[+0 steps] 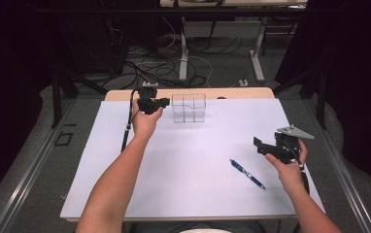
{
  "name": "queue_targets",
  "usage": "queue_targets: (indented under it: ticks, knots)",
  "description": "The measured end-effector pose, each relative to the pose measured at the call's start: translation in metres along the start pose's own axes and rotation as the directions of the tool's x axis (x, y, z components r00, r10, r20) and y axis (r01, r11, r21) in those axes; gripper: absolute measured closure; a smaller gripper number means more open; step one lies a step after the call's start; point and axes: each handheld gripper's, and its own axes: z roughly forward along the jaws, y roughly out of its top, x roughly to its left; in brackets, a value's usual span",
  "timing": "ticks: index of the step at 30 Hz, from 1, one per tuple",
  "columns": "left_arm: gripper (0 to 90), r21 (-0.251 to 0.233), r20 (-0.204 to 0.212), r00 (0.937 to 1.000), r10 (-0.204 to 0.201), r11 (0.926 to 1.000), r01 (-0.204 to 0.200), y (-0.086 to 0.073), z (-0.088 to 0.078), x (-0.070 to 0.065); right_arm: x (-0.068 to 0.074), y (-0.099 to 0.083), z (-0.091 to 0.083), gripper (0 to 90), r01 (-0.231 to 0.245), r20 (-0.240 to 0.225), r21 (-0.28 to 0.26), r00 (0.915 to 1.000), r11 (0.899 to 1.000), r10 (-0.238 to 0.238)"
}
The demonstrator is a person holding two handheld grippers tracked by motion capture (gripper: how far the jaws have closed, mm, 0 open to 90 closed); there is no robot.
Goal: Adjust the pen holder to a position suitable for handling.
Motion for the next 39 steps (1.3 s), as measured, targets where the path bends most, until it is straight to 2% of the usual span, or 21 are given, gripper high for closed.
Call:
queue_targets:
  ticks: [3,6,8,10,11,12,14,15,16,19,20,22,23,26,28,30,34,35,36,38,39]
  knots:
    - [77.5,-0.008,0.005,1.0,-0.006,1.0,0.006,0.0,-0.008,-0.004,0.002,0.0,0.0,14.5,-0.01,-0.008,0.0,0.9999,1.0,0.01]
    - [73.3,-0.018,0.014,0.9998,0.015,0.9997,-0.015,0.0,-0.016,-0.009,0.003,0.001,0.0,14.5,0.005,-0.012,-0.011,0.9999,1.0,-0.006]
    - [70.1,-0.025,0.027,0.9995,0.013,0.9996,-0.013,-0.001,-0.021,-0.012,0.005,0.002,-0.001,14.5,0.004,-0.019,0.001,0.9998,1.0,-0.004]
    - [67.0,-0.013,0.031,0.999,0.033,0.9994,-0.033,-0.002,-0.025,-0.014,0.005,0.002,-0.001,14.5,0.02,-0.027,-0.003,0.9994,1.0,-0.02]
    - [63.5,-0.022,0.031,0.9992,0.024,0.9995,-0.023,-0.003,-0.027,-0.017,0.006,0.002,-0.001,14.5,0.016,-0.032,0.003,0.9994,1.0,-0.016]
    - [63.5,-0.024,0.033,0.9989,0.034,0.9992,-0.033,-0.005,-0.029,-0.018,0.006,0.002,-0.001,14.5,0.016,-0.032,0.003,0.9994,1.0,-0.016]
    - [56.0,-0.03,0.023,0.9987,0.045,0.9986,-0.044,-0.008,-0.033,-0.02,0.007,0.003,-0.001,14.6,0.034,-0.033,0.007,0.9989,0.999,-0.034]
    - [56.0,-0.036,0.012,0.9985,0.053,0.9979,-0.053,-0.01,-0.035,-0.022,0.007,0.003,-0.001,14.6,0.034,-0.033,0.007,0.9989,0.999,-0.034]
    - [51.3,-0.04,-0.002,0.9988,0.049,0.998,-0.049,-0.012,-0.037,-0.024,0.009,0.004,-0.002,14.7,0.054,-0.035,0.013,0.9979,0.998,-0.054]
    - [45.7,-0.053,-0.002,0.9991,0.042,0.9977,-0.042,-0.019,-0.044,-0.028,0.011,0.005,-0.002,14.7,0.063,-0.038,0.01,0.9973,0.998,-0.063]
    - [44.5,-0.053,-0.002,0.9986,0.053,0.9972,-0.053,-0.021,-0.047,-0.029,0.012,0.006,-0.004,14.7,0.068,-0.047,0.025,0.9967,0.997,-0.066]
    - [41.1,-0.07,0.006,0.9992,0.04,0.9968,-0.039,-0.027,-0.052,-0.031,0.014,0.008,-0.005,14.8,0.085,-0.061,0.027,0.9947,0.996,-0.083]
    - [39.0,-0.075,0.018,0.9991,0.04,0.9965,-0.038,-0.03,-0.054,-0.031,0.017,0.011,-0.007,15.0,0.108,-0.067,0.032,0.9921,0.994,-0.106]
    - [38.2,-0.078,0.047,0.9989,-0.002,0.9969,0.006,-0.04,-0.062,-0.033,0.021,0.015,-0.011,15.2,0.134,-0.077,0.038,0.9883,0.99,-0.131]
    - [37.0,-0.08,0.047,0.9989,0.004,0.9968,0.0,-0.046,-0.067,-0.036,0.022,0.016,-0.011,15.2,0.149,-0.084,0.038,0.9858,0.988,-0.146]
    - [36.2,-0.084,0.045,0.9985,0.03,0.9961,-0.026,-0.052,-0.072,-0.038,0.025,0.018,-0.013,15.2,0.157,-0.093,0.048,0.984,0.986,-0.152]
    - [34.1,-0.073,0.073,0.9954,0.062,0.9957,-0.057,-0.063,-0.083,-0.04,0.029,0.022,-0.017,15.8,0.182,-0.117,0.062,0.9779,0.981,-0.174]
    - [30.3,-0.08,0.073,0.9953,0.063,0.9952,-0.057,-0.066,-0.086,-0.041,0.031,0.024,-0.019,15.8,0.183,-0.127,0.068,0.9766,0.981,-0.174]
    - [30.3,-0.074,0.08,0.9946,0.066,0.9954,-0.061,-0.069,-0.09,-0.041,0.031,0.024,-0.019,15.8,0.183,-0.127,0.068,0.9766,0.981,-0.174]
    - [20.6,-0.08,0.085,0.9937,0.073,0.9946,-0.066,-0.076,-0.095,-0.042,0.033,0.025,-0.02,15.9,0.2,-0.144,0.068,0.9713,0.977,-0.189]
    - [20.6,-0.074,0.08,0.9932,0.084,0.9942,-0.078,-0.08,-0.096,-0.042,0.033,0.025,-0.02,15.9,0.2,-0.144,0.068,0.9713,0.977,-0.189]
